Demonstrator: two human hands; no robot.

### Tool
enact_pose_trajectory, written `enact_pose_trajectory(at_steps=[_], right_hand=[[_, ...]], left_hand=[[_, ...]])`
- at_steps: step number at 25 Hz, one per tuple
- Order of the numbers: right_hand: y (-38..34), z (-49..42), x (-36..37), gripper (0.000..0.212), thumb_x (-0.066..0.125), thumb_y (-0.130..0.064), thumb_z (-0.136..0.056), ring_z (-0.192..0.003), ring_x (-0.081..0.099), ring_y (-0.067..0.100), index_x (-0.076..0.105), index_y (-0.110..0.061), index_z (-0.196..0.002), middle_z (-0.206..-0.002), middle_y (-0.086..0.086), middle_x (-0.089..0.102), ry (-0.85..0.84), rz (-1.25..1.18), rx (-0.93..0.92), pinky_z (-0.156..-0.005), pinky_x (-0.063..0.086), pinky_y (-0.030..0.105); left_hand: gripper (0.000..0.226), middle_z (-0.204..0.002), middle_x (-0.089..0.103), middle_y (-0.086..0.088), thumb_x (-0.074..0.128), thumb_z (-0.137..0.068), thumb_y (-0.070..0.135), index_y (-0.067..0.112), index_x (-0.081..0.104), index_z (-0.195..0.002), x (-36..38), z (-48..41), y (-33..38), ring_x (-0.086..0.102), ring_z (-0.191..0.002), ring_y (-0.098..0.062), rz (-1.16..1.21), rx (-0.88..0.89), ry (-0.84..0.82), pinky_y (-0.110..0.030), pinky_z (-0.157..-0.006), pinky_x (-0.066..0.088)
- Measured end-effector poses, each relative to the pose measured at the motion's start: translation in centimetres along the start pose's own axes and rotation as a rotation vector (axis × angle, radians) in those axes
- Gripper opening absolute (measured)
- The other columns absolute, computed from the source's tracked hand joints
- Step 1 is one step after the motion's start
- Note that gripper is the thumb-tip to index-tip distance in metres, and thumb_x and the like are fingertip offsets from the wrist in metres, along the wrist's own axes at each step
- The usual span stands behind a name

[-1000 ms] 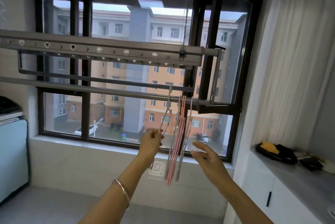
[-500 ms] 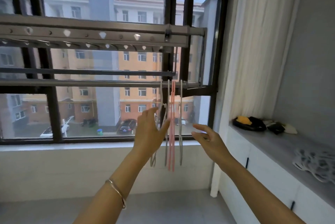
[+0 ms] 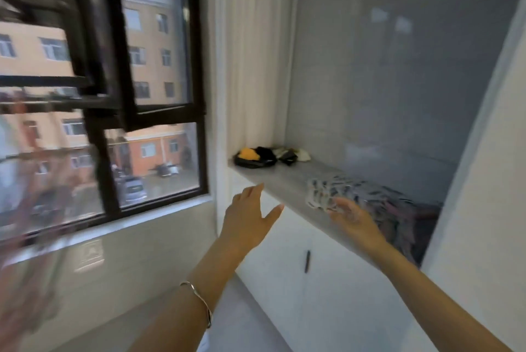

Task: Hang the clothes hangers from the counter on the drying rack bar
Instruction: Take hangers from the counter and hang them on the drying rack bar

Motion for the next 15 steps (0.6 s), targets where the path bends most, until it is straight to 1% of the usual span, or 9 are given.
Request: enact_pose_trajectory(at_steps=[2, 4, 6, 7, 9, 10, 12, 14, 15], right_hand=[[4.9, -3.0, -4.1, 0.040, 0.061, -0.011, -0.088, -0.103, 0.053, 0.018, 0.051, -0.005, -0.126, -0.123, 0.005, 0.054, 0.076, -0.002, 0.079, -0.080, 0.039, 0.026], [9.8, -6.1, -7.4, 0.039, 0.062, -0.009, -0.086, -0.103, 0.057, 0.024, 0.052, -0.003, -0.124, -0.125, 0.010, 0.057, 0.180, -0.001, 0.143, -0.079, 0.044, 0.033], [14.0, -8.4, -9.4, 0.036, 0.062, -0.008, -0.086, -0.109, 0.057, 0.033, 0.052, -0.003, -0.121, -0.115, 0.016, 0.060, 0.285, 0.012, 0.197, -0.086, 0.044, 0.040], [16.1, -9.5, -10.0, 0.037, 0.061, -0.008, -0.087, -0.111, 0.055, 0.031, 0.052, -0.005, -0.122, -0.111, 0.011, 0.058, 0.332, 0.026, 0.203, -0.088, 0.043, 0.037], [19.5, -11.2, -10.8, 0.042, 0.059, -0.010, -0.088, -0.116, 0.051, 0.023, 0.047, -0.007, -0.128, -0.119, 0.004, 0.054, 0.416, 0.050, 0.238, -0.092, 0.039, 0.026], [21.1, -11.8, -11.3, 0.047, 0.059, -0.012, -0.088, -0.120, 0.048, 0.023, 0.043, -0.008, -0.132, -0.128, 0.006, 0.052, 0.474, 0.061, 0.284, -0.098, 0.038, 0.028], [24.3, -12.4, -12.6, 0.057, 0.059, -0.020, -0.088, -0.129, 0.043, 0.028, 0.035, -0.009, -0.139, -0.142, 0.011, 0.042, 0.618, 0.068, 0.428, -0.108, 0.035, 0.039], [27.2, -12.8, -13.6, 0.065, 0.056, -0.029, -0.090, -0.132, 0.039, 0.034, 0.026, -0.007, -0.144, -0.148, 0.015, 0.035, 0.722, 0.119, 0.600, -0.109, 0.034, 0.045], [28.2, -13.0, -13.8, 0.066, 0.055, -0.031, -0.090, -0.131, 0.039, 0.036, 0.026, -0.005, -0.144, -0.147, 0.017, 0.035, 0.749, 0.131, 0.661, -0.108, 0.035, 0.046]], left_hand=[[0.067, -0.152, 0.028, 0.002, 0.044, -0.091, 0.054, 0.022, 0.023, -0.147, 5.7, -3.8, 1.2, 0.029, -0.137, -0.021, 0.015, 0.015, -0.090, -0.035, -0.107, 0.031], [0.068, -0.151, 0.028, 0.002, 0.043, -0.091, 0.054, 0.022, 0.022, -0.147, 11.3, -7.8, 2.7, 0.028, -0.137, -0.021, 0.046, 0.035, -0.168, -0.035, -0.106, 0.032], [0.066, -0.151, 0.028, 0.002, 0.044, -0.092, 0.053, 0.022, 0.023, -0.146, 16.7, -11.2, 3.9, 0.028, -0.136, -0.021, 0.070, 0.055, -0.233, -0.035, -0.106, 0.033], [0.065, -0.151, 0.029, 0.003, 0.044, -0.092, 0.053, 0.023, 0.023, -0.146, 19.3, -12.7, 4.5, 0.029, -0.136, -0.021, 0.078, 0.070, -0.262, -0.035, -0.105, 0.034], [0.064, -0.151, 0.029, 0.003, 0.044, -0.092, 0.052, 0.024, 0.024, -0.146, 24.6, -15.0, 5.3, 0.030, -0.135, -0.022, 0.102, 0.089, -0.309, -0.035, -0.104, 0.035], [0.064, -0.151, 0.029, 0.003, 0.045, -0.092, 0.052, 0.025, 0.024, -0.146, 27.0, -15.8, 5.4, 0.030, -0.135, -0.022, 0.114, 0.093, -0.331, -0.035, -0.104, 0.035], [0.064, -0.151, 0.030, 0.002, 0.045, -0.092, 0.050, 0.024, 0.023, -0.146, 31.4, -17.0, 5.5, 0.030, -0.135, -0.022, 0.133, 0.085, -0.386, -0.036, -0.104, 0.035], [0.063, -0.150, 0.031, -0.001, 0.044, -0.093, 0.049, 0.022, 0.024, -0.146, 34.7, -17.7, 5.4, 0.029, -0.136, -0.023, 0.146, 0.070, -0.433, -0.037, -0.105, 0.033], [0.063, -0.150, 0.031, -0.001, 0.044, -0.093, 0.049, 0.022, 0.024, -0.146, 35.8, -17.9, 5.3, 0.029, -0.136, -0.023, 0.152, 0.068, -0.448, -0.037, -0.106, 0.033]])
Point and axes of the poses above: each hand's wrist, its own z-axis away from the middle knuckle, its own x-axis out of the palm, y = z × x, the point moved 9 cm from there along -z, towards the middle knuckle
